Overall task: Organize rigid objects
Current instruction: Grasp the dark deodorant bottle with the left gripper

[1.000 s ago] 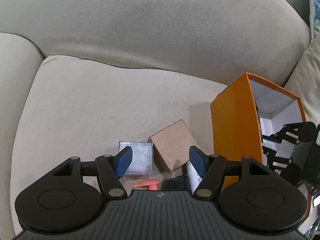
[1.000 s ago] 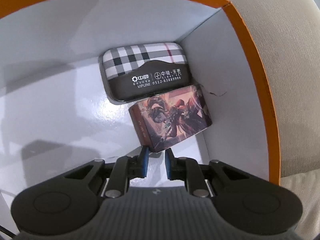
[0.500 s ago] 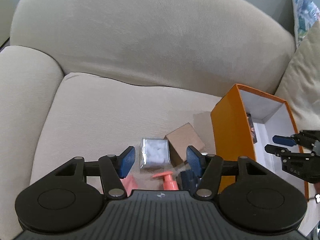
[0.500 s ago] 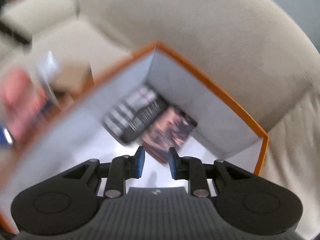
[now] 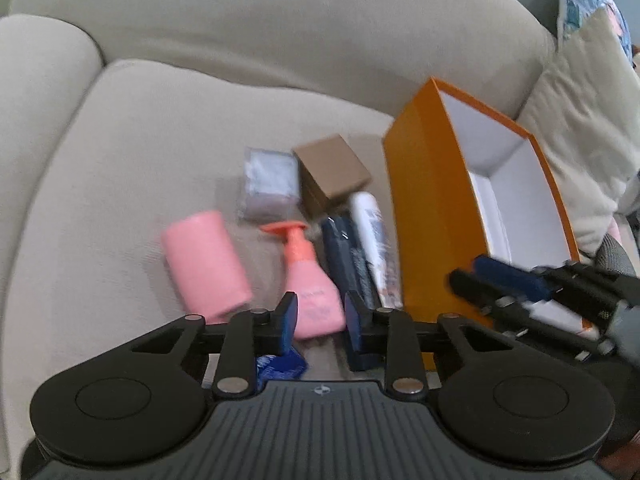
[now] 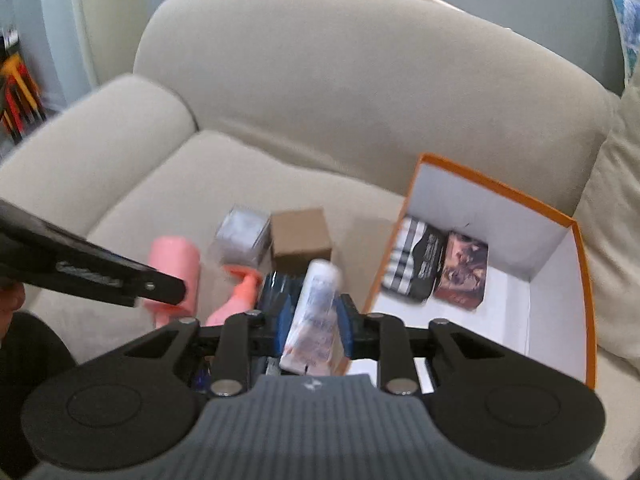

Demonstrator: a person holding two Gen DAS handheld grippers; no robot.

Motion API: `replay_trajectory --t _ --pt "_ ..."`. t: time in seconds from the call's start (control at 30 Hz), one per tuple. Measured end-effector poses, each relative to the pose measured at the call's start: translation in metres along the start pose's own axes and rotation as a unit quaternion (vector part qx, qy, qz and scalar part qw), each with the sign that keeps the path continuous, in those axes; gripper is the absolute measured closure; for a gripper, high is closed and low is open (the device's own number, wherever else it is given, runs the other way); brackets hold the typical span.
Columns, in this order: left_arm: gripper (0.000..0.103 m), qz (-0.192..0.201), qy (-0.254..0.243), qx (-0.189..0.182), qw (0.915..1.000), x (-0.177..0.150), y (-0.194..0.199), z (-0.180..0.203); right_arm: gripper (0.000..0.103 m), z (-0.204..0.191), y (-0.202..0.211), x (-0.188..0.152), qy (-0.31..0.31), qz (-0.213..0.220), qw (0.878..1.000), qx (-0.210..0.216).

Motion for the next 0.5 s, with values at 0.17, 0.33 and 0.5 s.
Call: replay_trajectory --t 0.17,0.33,0.5 --pt "0.071 -0.008 -0.009 -0.012 0.9999 0.009 -0.021 0.01 0.085 -0.006 -0.018 -0.009 0.013 -0.006 1.0 -0.026" --pt "0.071 -0.012 -0.015 -0.01 0.9998 0.018 -0.043 0.011 0.085 0.002 -0.024 0.0 0.02 0.006 0.999 -0.036" --pt "0.071 -0.026 -0.023 -0.016 0.9993 0.024 -0.064 0.013 0.084 0.007 -0.022 0.003 0.027 0.011 0.998 -0.049"
Point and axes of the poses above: each gripper's, at about its wrist camera, not at the fingertips, and y roughly against the way its jaws point, z to its right, x to its top, the point moved 3 cm from there along -y, roughly the way its jaws point, and after that the axes turned 8 degrees about -y, right-handed, at the moved point
